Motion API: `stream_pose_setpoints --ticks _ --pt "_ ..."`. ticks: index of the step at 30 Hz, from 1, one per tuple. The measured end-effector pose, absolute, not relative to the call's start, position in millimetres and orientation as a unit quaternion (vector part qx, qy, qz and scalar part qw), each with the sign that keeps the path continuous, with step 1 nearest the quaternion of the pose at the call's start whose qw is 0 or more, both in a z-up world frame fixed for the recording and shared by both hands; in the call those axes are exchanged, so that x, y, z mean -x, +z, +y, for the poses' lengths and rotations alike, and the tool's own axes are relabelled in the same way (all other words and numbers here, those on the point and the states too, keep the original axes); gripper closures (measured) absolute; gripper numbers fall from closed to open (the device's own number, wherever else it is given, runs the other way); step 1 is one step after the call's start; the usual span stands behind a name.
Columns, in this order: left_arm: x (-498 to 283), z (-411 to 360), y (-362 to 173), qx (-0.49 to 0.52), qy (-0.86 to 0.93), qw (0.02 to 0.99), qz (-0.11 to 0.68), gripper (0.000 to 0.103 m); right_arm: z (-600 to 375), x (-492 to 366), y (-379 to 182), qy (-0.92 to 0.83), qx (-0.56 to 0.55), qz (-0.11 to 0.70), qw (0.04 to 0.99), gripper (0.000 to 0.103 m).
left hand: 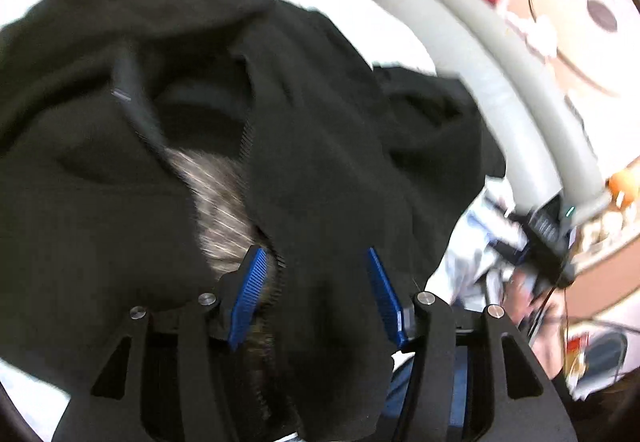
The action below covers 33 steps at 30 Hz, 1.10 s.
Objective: Fold clothes
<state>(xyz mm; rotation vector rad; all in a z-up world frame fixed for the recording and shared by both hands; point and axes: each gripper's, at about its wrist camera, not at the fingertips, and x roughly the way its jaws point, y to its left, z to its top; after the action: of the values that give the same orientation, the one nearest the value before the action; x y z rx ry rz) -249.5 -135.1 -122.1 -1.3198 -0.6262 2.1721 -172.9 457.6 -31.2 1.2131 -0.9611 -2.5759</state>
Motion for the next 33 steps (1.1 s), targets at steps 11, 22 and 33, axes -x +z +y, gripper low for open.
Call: stream_pose_setpoints --ticks 11,22,33 --pt "193.9 -244.1 -125.0 0.462 0.816 0.192 -0.289 0.05 333.4 189.0 -71.9 -0.826 -0.475 -0.231 0.198 0.045" --pt "217.1 -119.9 -159.0 0.583 0.787 0.194 -0.052 0.051 258.2 159.6 -98.1 -0.793 -0.535 -0.172 0.236 0.044" --pt "199.3 -137.9 -136.0 0.545 0.804 0.222 -0.083 0.1 238.0 143.0 -110.2 -0.767 -0.57 -0.116 0.272 0.039"
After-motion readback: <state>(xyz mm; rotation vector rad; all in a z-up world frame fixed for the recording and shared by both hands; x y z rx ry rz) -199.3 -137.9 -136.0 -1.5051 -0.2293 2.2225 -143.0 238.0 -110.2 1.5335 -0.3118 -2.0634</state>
